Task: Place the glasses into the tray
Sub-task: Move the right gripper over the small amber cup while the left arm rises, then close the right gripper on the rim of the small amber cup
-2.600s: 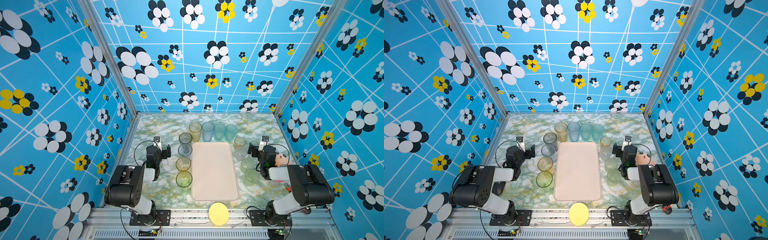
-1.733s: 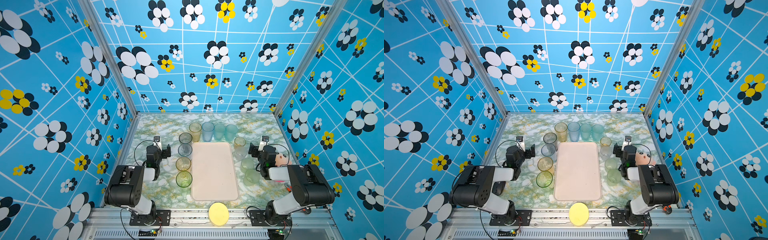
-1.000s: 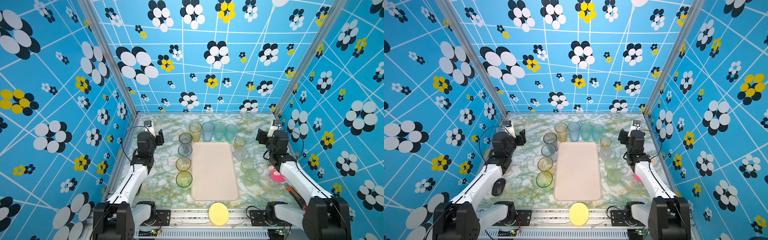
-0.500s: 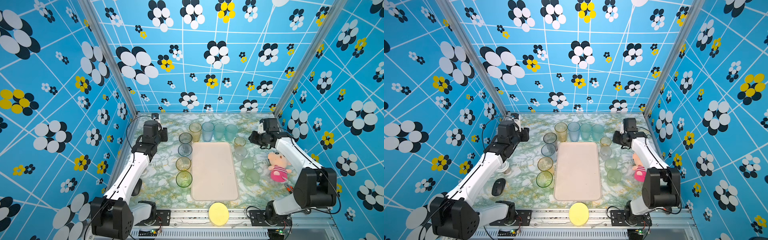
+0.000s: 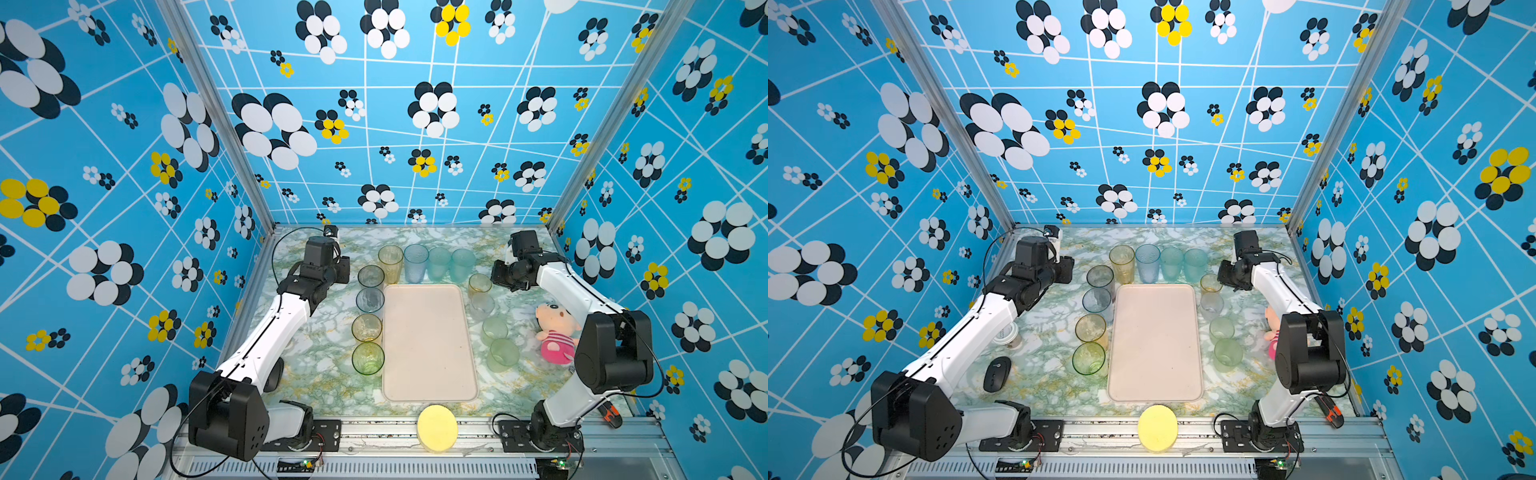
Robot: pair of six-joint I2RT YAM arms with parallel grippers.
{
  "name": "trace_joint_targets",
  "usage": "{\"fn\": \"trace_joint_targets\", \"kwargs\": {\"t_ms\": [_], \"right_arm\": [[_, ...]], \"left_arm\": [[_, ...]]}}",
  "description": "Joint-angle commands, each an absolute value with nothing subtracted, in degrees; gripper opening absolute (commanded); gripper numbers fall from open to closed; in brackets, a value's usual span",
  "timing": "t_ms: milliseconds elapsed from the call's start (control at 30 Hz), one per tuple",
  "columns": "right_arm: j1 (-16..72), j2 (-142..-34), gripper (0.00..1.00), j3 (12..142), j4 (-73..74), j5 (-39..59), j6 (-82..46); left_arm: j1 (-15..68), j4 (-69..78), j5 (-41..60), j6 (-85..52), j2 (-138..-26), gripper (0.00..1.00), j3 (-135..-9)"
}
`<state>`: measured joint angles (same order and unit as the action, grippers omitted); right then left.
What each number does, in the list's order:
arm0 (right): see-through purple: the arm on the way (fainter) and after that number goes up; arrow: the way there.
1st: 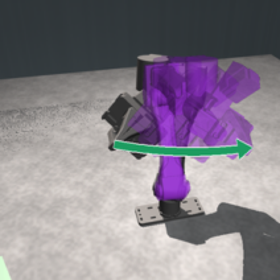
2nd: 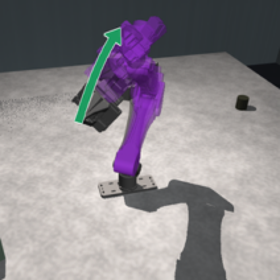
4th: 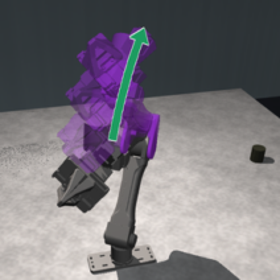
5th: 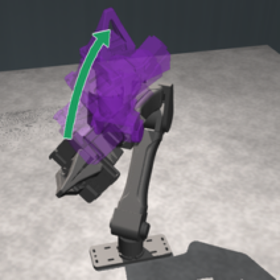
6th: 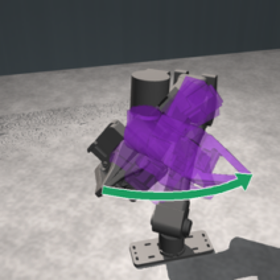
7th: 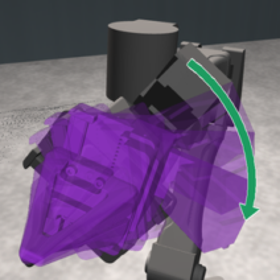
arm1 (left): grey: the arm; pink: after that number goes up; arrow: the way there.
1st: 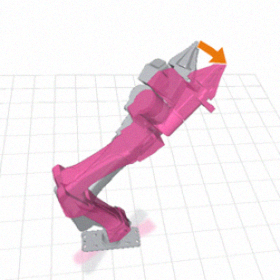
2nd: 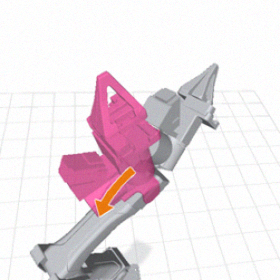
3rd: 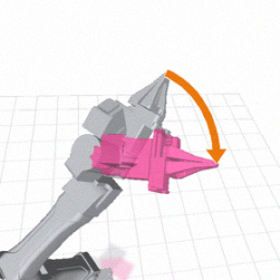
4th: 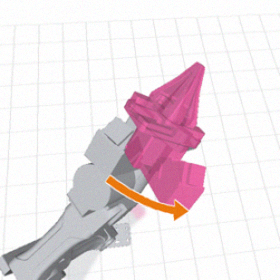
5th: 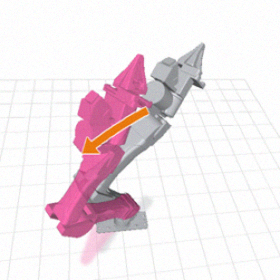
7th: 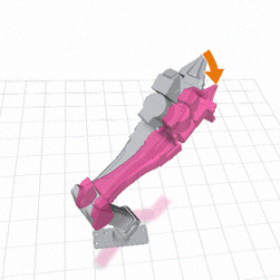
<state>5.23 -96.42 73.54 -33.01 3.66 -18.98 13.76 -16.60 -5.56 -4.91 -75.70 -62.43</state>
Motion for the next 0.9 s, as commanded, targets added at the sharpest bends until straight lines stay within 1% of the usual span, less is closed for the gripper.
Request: {"fn": "trace_joint_targets", "kwargs": {"t_ms": [0,467,733,867], "right_arm": [[5.54,-97.91,0.28,75.32,-35.51,2.02,-19.78],[6.15,-102.43,0.24,77.15,-35.29,3.17,-20.0],[6.15,-104.76,0.17,78.54,-35.63,2.48,-19.78],[6.15,-105.63,0.16,79.02,-35.85,2.68,-19.6]], "left_arm": [[13.86,-18.18,-6.16,-3.96,-75.67,0.5,-64.16],[13.8,-18.2,-5.63,-3.42,-75.76,0.51,-64.23],[13.62,-18.41,-6.13,-2.82,-75.85,0.51,-63.97],[13.35,-18.54,-6.15,-2.65,-75.85,0.51,-63.81]]}}
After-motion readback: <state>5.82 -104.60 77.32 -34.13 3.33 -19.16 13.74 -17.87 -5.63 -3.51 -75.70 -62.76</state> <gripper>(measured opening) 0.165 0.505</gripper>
